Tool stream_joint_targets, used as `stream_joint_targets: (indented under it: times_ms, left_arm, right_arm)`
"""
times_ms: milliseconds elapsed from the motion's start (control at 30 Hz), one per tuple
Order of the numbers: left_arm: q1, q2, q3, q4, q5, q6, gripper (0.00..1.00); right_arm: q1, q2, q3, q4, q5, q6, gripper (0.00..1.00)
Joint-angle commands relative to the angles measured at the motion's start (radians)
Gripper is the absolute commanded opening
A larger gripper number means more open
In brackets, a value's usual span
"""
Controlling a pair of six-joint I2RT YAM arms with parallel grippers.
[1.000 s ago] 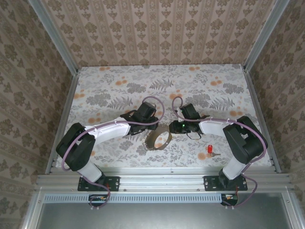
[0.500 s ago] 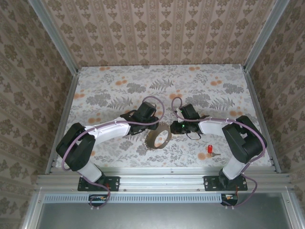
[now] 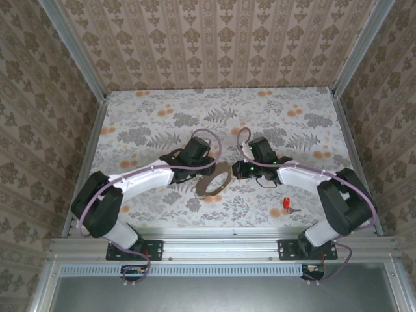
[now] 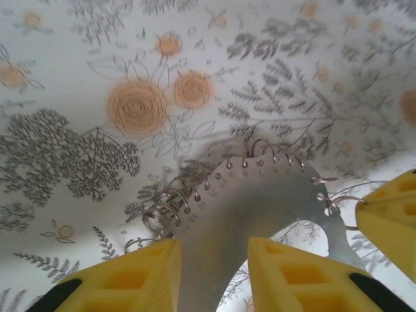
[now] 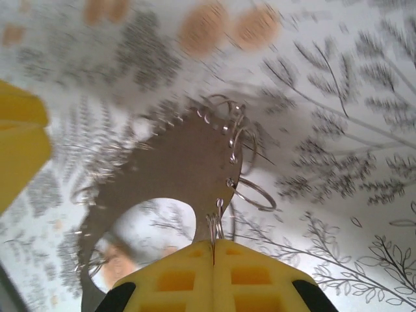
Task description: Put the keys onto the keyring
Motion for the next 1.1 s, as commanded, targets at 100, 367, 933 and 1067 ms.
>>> stream_joint_targets:
  times_ms: [100, 367, 933, 1067]
  left_arm:
    - [0.051, -0.155, 0.065, -0.062, 0.066, -0.018, 0.40]
    - [0.070, -0.302, 0.120, -0.091, 0.170, 0.001, 0.61]
    - [0.008, -0.291, 0.102, 0.179, 0.446, -0.020, 0.45]
    - [0.008, -0.285, 0.090, 0.202, 0.454, -0.030, 0.44]
  right_arm:
    - [0.000, -0.186, -0.024, 0.062, -0.136, -0.059, 0.00]
    - [-0.002, -0.349, -0.056, 0.190, -0.174, -0.003, 0.00]
    - [-0.016, -0.463, -0.026, 0.351, -0.258, 0.120, 0.00]
    - [-0.021, -0.461, -0.030, 0.366, -0.276, 0.140, 0.00]
